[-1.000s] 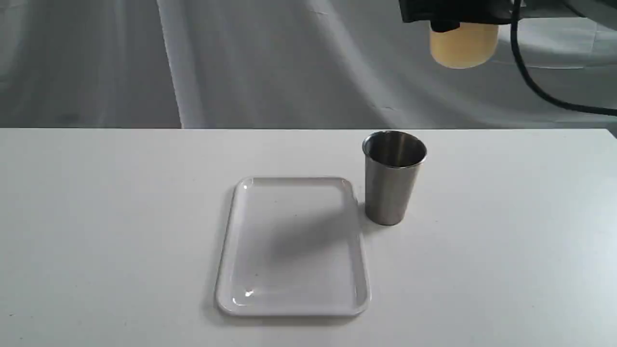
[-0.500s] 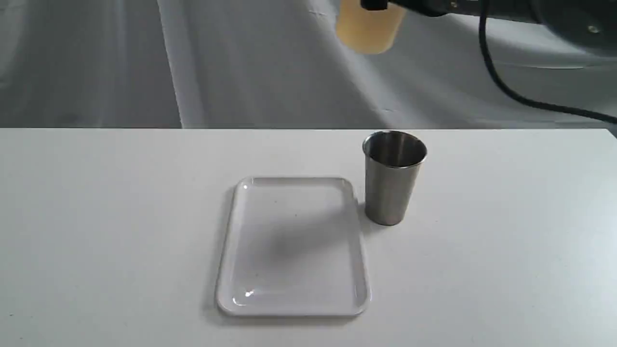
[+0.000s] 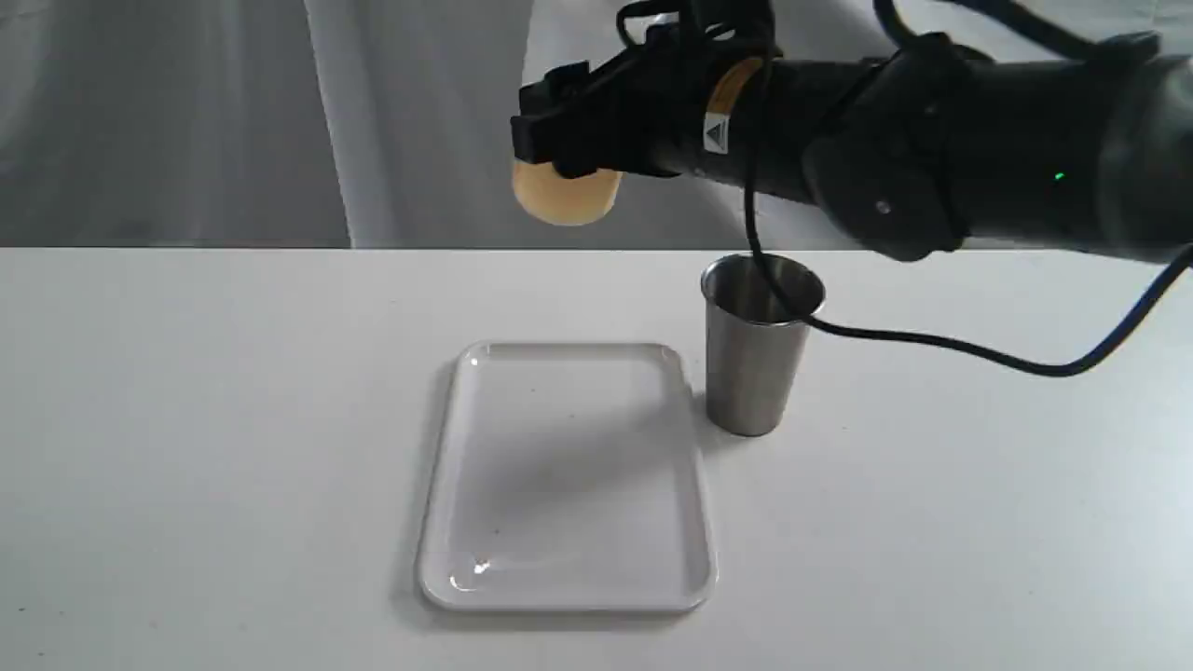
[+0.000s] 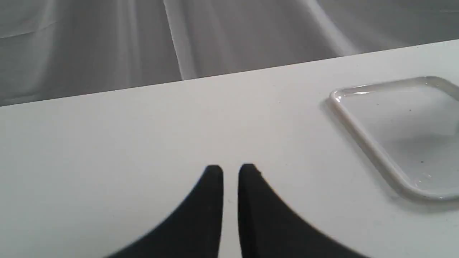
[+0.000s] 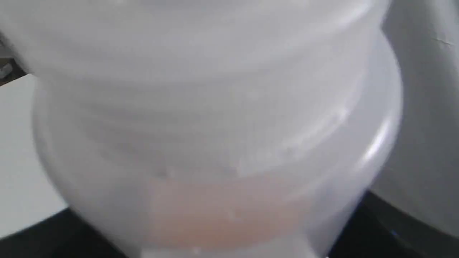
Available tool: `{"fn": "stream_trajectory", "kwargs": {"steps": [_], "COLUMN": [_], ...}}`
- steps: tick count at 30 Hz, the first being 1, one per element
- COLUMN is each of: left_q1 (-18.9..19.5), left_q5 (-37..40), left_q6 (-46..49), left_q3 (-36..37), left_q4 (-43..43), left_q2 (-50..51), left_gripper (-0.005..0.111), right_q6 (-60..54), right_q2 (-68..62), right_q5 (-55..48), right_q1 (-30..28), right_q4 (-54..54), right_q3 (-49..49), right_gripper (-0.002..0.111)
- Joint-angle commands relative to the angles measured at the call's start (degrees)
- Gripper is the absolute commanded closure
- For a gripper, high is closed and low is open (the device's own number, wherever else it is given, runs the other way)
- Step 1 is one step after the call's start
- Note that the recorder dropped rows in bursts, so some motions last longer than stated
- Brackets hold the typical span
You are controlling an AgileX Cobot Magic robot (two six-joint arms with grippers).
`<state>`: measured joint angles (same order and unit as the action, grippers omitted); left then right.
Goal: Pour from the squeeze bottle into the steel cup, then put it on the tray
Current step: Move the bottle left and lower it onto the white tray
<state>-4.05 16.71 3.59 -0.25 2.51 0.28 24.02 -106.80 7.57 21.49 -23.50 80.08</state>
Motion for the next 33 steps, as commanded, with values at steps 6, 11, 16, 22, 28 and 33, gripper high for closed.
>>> {"fn": "stream_trajectory", "kwargs": {"steps": [6,11,16,22,28,33], "left_q1": [-0.18,-0.18,-0.18,-0.18,-0.18,-0.18], "left_q5": [-0.37,-0.37,-0.37,-0.37,-0.37,-0.37], "left_q6": [-0.10,-0.10,-0.10,-0.10,-0.10,-0.10], "left_q3": [0.25,0.25,0.25,0.25,0.25,0.25], "left_q4": [0.03,0.03,0.03,0.03,0.03,0.03], "left_q2": [-0.28,-0.28,-0.28,-0.28,-0.28,-0.28], "left_gripper": [0.098,0.098,0.098,0.098,0.098,0.098], "right_q6": [-4.33,-4.33,-4.33,-4.16,-4.16,-4.16], "right_q2": [-5.23,-8.25,-10.68,-13.35,-14.73,-14.73], "right_q5": [5.17,5.05,4.82,4.66,1.70,-1.13], "right_q1": [0.81,0.81,1.02,1.84,1.99,1.99], "right_q4": [2.08,2.08,2.08,2.08,3.16,3.16], "right_q3": [0.00,0.00,0.00,0.00,0.00,0.00], "right_gripper": [0.064,0.064,0.064,0.064,0.064,0.064]}}
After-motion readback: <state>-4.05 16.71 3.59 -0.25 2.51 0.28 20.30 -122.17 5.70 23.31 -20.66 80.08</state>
